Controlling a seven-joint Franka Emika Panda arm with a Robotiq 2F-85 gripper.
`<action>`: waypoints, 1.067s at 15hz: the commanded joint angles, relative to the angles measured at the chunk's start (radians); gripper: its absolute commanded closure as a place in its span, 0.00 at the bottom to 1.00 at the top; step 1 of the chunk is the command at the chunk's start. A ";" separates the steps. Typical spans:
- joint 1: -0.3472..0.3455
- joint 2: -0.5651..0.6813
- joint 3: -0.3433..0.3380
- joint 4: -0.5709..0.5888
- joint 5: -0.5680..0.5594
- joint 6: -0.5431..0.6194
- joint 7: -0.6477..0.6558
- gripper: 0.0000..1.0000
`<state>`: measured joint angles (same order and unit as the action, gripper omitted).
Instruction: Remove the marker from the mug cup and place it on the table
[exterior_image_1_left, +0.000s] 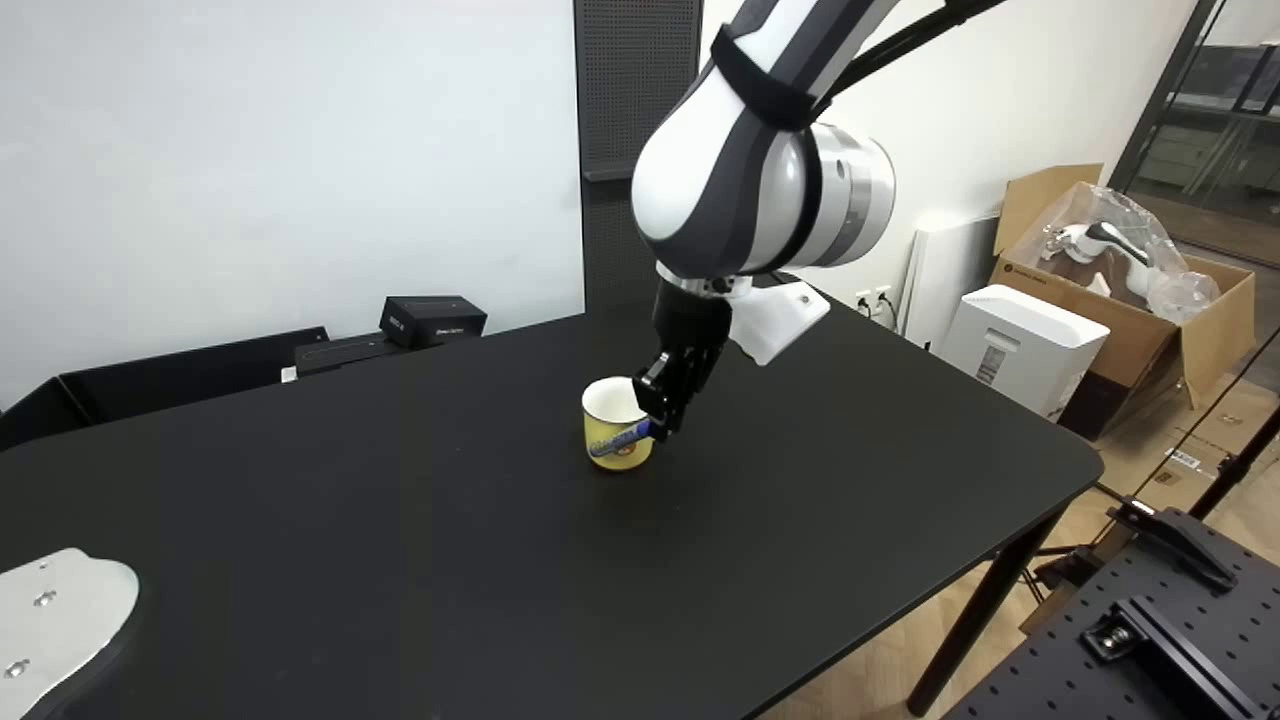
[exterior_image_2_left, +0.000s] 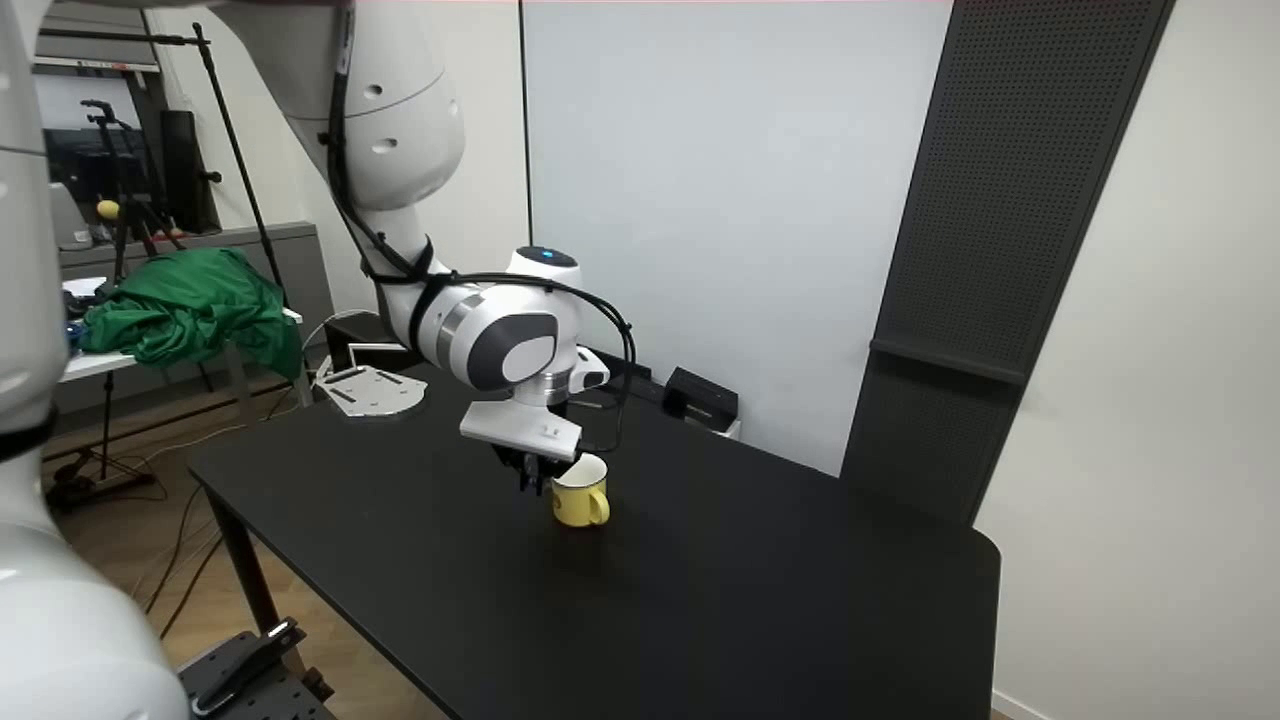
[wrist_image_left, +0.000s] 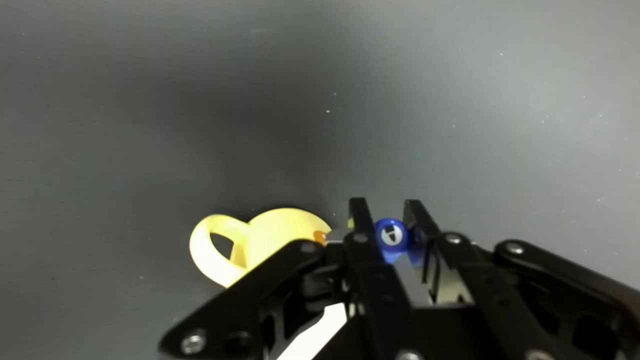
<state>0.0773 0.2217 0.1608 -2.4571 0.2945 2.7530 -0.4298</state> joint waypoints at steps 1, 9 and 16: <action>-0.013 0.034 0.001 0.009 -0.074 0.006 0.075 0.95; -0.022 0.057 0.005 0.016 -0.122 -0.009 0.128 0.47; -0.028 0.030 0.010 0.024 -0.097 -0.084 0.186 0.02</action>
<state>0.0613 0.2715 0.1605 -2.4494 0.1981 2.7277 -0.2996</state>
